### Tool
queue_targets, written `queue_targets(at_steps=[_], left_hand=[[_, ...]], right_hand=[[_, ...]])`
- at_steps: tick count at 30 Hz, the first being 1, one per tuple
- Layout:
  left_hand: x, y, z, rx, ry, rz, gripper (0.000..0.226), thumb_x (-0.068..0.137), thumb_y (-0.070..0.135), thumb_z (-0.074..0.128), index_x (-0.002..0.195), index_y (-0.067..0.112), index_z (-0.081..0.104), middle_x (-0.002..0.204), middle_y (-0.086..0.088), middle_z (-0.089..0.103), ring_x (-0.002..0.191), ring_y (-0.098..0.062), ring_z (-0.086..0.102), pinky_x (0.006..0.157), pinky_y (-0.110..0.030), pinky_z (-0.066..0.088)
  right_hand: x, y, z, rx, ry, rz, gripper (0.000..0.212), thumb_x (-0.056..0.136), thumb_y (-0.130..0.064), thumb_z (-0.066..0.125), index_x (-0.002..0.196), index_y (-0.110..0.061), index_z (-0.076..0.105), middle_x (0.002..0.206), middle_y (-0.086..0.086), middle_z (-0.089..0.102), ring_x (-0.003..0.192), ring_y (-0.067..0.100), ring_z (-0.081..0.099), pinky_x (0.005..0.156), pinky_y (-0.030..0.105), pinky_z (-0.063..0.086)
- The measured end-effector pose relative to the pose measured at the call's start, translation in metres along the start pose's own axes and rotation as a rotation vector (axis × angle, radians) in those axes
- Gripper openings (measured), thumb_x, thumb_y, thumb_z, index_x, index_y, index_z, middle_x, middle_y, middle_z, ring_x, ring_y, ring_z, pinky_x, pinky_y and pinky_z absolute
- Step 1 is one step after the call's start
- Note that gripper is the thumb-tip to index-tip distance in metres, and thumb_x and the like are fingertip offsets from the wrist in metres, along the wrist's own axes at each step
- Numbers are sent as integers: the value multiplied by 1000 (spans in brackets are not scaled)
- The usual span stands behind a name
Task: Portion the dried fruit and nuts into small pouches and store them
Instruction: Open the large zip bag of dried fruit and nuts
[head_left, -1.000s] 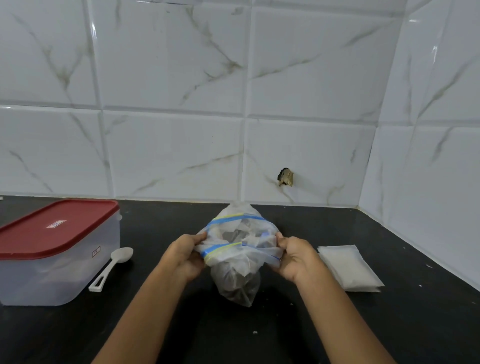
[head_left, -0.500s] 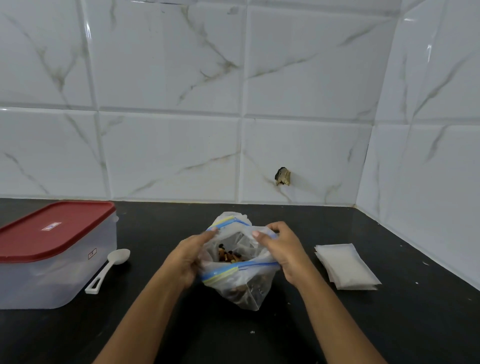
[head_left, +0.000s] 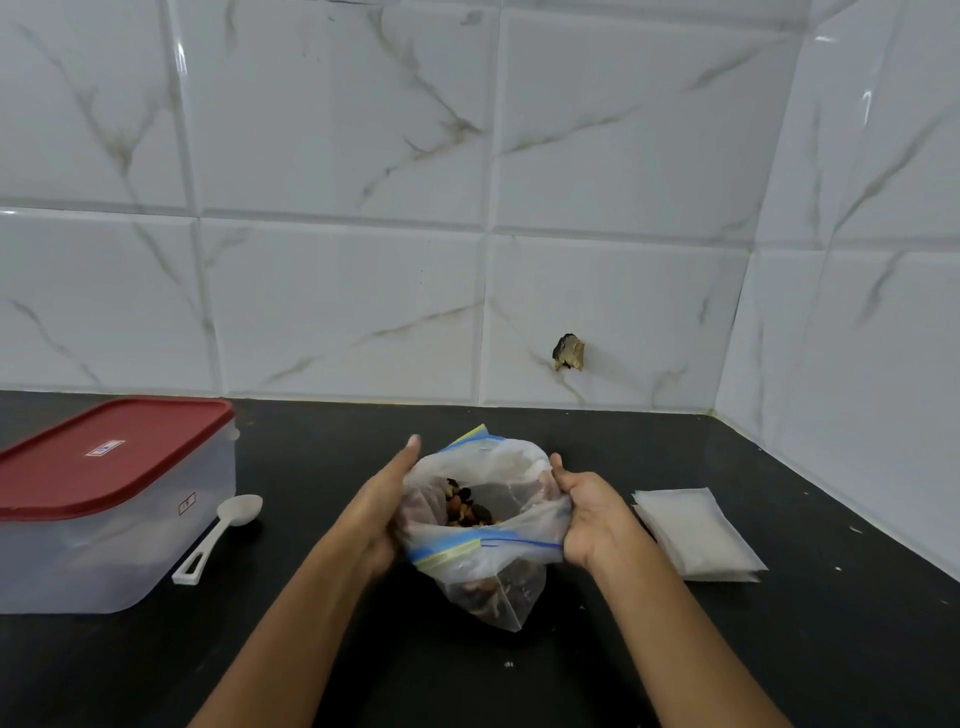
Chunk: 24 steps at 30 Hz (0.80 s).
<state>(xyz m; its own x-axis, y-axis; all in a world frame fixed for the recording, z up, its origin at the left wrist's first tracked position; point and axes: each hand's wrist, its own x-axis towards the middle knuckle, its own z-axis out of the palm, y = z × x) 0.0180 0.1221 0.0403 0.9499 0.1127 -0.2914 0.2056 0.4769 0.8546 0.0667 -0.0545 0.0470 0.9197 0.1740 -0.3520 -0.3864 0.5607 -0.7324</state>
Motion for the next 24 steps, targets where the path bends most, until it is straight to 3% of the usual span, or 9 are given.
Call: queue_targets(at_steps=[2,4,6,10,13,15,18,21,24], left_hand=[[3,-3,-1,211,58,188,66,69,52,73,113,9,51,97,-8,59,78,-21,60,66,-32,54],[-1,-2,0,301,26,264,60,62,48,74,107,14,53,101,-7,61,89,-24,61,81,-40,52],[-3,-2,1,412,-4,354,43,66,44,77,90,13,61,89,-7,64,81,-23,61,76,-39,50],[4,-7,1,430,178,589,13,91,14,56,80,13,62,76,-3,64,75,-19,57,67,-29,46],[1,-5,9,231,114,554,14,96,13,48,90,9,59,85,-8,64,77,-19,59,71,-32,49],[-1,-3,12,122,120,529,14,97,15,45,93,9,56,82,-8,62,73,-18,58,67,-29,50],[-1,0,9,92,63,495,22,92,28,54,103,8,55,93,-10,63,77,-16,59,66,-28,49],[-5,4,6,455,-5,437,78,64,47,80,125,14,46,118,-9,59,101,-20,61,81,-32,51],[-4,-2,4,915,253,472,61,78,29,73,129,11,46,114,-5,57,102,-20,57,75,-18,44]], right_hand=[[0,2,0,-20,-18,9,24,93,-19,54,71,-14,62,51,1,61,65,17,55,77,42,50],[-2,3,0,-68,-30,2,27,94,-24,52,72,-13,60,60,4,60,62,22,59,68,43,51],[-4,1,3,-215,-7,-102,33,96,-32,47,77,-9,61,58,5,64,54,21,64,62,37,53],[-10,2,9,-651,-90,-298,62,74,-70,54,102,-14,60,98,6,68,89,19,66,88,37,53],[-13,10,7,-829,-164,-391,40,75,-41,73,102,-19,51,103,2,62,90,15,61,77,28,51],[-16,10,8,-773,-163,-449,15,86,-12,62,98,-19,61,92,0,66,83,13,61,70,23,49],[-18,7,8,-566,-168,-450,19,84,-1,60,87,-15,72,73,-1,72,71,13,66,65,21,52],[-20,8,10,-484,-193,-430,23,81,2,60,78,-18,72,65,-2,70,65,12,64,62,24,52],[-20,10,11,-417,-201,-399,28,81,6,54,76,-15,72,64,2,69,61,14,63,63,27,51]])
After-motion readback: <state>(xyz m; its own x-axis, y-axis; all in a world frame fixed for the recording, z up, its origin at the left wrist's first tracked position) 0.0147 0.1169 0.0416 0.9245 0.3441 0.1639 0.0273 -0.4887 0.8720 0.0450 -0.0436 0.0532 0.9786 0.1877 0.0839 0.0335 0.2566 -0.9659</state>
